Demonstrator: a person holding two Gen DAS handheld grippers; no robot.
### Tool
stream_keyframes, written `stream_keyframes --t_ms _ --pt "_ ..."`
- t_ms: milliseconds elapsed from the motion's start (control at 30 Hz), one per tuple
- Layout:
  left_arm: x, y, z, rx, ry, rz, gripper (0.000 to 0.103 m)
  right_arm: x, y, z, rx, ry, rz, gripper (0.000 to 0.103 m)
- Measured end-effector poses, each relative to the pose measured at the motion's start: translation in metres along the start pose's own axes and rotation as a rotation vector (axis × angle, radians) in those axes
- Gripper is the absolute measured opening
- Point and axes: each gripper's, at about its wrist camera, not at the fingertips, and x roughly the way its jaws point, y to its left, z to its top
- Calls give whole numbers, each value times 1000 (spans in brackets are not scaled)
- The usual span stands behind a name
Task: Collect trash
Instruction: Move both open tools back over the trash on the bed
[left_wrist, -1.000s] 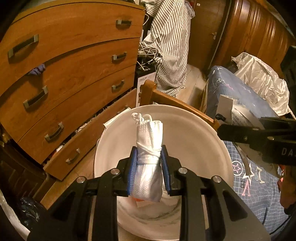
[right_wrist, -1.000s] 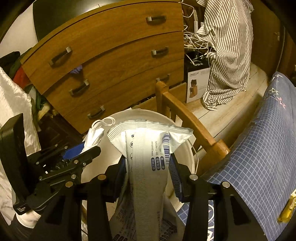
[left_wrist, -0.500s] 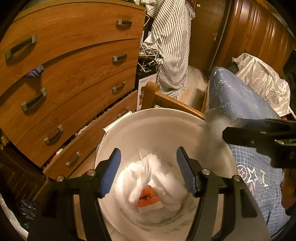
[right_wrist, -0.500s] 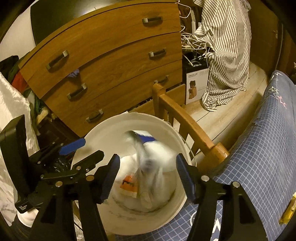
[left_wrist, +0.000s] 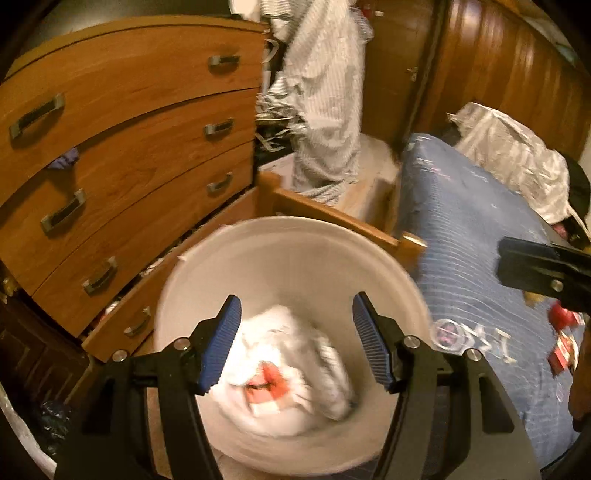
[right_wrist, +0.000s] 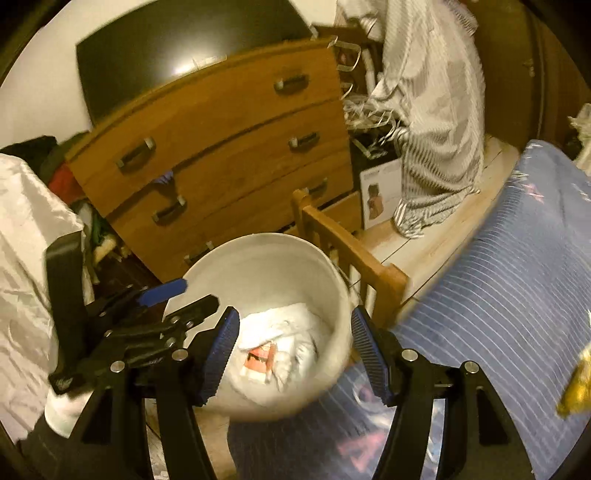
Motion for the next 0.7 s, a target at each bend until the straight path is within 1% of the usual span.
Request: stream_keyframes --t_ms 100,133,167,200,267,367,400,467,567,600,633,700 --pt "-3 -40 -15 68 7 -59 60 -52 -24 -47 18 -69 -41 68" --pt "-2 -50 -19 83 12 -76 60 -73 -36 -69 31 -90 -69 69" --pt "-1 -70 -26 109 20 -111 60 -83 -43 -82 40 -98 -85 69" --pt "0 -83 -31 126 27 -134 60 -101 -57 -106 62 -109 -115 69" --pt "4 -118 -43 176 46 -193 60 -126 -79 -144 102 -115 -154 69" --pt "14 -183 -70 281 92 -294 60 -170 -120 -211 206 -112 -213 69" --pt "17 -200 -78 312 108 -321 61 -179 -129 -228 229 -112 -224 69" --pt "27 -237 -98 372 152 -382 64 -207 -152 -272 297 -116 -264 69" --pt "40 -278 -122 435 208 -436 64 -239 -179 -327 381 -123 -303 69" --pt "43 -287 -128 457 216 -444 65 -248 -185 -340 399 -126 -318 69" --pt "43 -297 -133 481 216 -443 71 -260 -194 -355 424 -132 -337 70" --pt "43 -320 -143 539 204 -448 73 -275 -209 -380 475 -144 -357 70"
